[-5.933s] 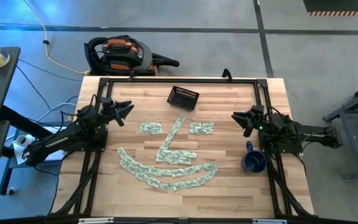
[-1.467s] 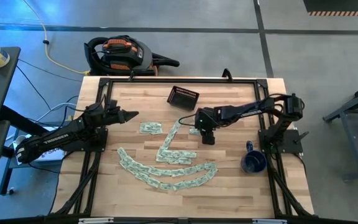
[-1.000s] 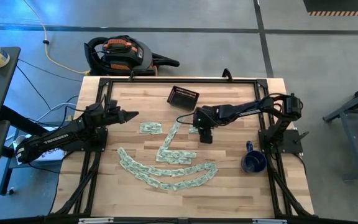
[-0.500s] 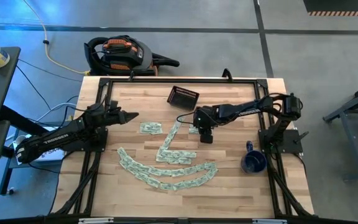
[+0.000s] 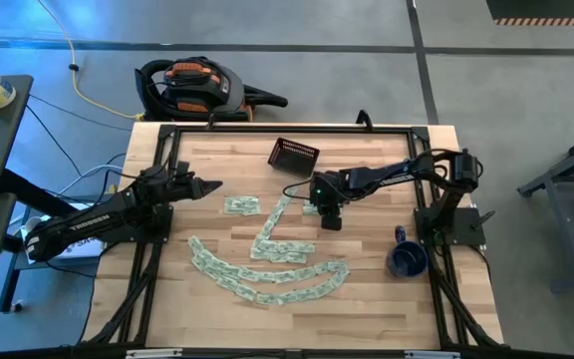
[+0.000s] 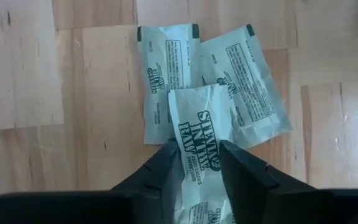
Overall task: Pick and place Stevia / Truvia into bins
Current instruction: Put the stevia packet into the black bin
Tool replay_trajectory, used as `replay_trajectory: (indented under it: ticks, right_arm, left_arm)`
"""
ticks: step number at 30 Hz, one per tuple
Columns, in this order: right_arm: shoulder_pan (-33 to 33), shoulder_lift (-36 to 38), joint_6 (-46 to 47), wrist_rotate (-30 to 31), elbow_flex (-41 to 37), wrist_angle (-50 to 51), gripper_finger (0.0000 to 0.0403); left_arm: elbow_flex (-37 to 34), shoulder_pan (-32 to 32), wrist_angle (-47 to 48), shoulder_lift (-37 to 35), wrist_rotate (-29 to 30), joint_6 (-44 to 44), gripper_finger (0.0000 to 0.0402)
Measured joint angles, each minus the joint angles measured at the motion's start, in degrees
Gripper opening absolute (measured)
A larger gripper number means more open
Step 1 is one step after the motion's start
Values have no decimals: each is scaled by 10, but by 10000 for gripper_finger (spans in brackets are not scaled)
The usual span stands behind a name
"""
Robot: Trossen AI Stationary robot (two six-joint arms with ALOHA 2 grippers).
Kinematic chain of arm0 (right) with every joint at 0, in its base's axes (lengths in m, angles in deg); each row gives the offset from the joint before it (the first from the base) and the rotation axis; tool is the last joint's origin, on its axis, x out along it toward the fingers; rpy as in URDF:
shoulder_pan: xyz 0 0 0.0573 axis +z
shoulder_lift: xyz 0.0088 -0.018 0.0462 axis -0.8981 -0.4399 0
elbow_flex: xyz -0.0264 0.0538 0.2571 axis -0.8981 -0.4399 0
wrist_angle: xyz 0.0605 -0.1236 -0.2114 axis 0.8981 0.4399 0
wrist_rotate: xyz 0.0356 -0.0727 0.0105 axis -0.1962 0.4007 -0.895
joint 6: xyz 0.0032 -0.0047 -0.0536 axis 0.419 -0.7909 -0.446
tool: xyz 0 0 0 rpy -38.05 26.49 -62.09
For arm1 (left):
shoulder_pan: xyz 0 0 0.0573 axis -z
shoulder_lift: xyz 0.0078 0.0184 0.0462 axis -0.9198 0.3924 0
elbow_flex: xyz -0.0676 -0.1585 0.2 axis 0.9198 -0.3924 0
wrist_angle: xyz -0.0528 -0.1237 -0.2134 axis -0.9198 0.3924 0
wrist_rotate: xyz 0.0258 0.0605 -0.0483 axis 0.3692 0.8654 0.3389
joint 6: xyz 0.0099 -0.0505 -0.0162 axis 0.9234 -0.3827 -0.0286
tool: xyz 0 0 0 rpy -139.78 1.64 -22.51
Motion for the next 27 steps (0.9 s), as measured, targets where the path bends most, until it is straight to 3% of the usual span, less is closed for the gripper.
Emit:
replay_trajectory:
  ticks: [8, 13, 20, 27]
  right_arm:
    - [0, 0, 17, 22, 0, 2, 8]
    - [-1, 0, 65, 39, 28, 28, 14]
    - [-7, 1, 57, 35, 148, 59, 5]
    - [-112, -1, 69, 35, 201, 11, 5]
  left_arm:
    - [0, 0, 0, 0, 0, 0, 216]
    - [0, 0, 0, 0, 0, -2, 216]
    - [0, 0, 0, 0, 0, -2, 216]
    - [0, 0, -1, 0, 1, -2, 216]
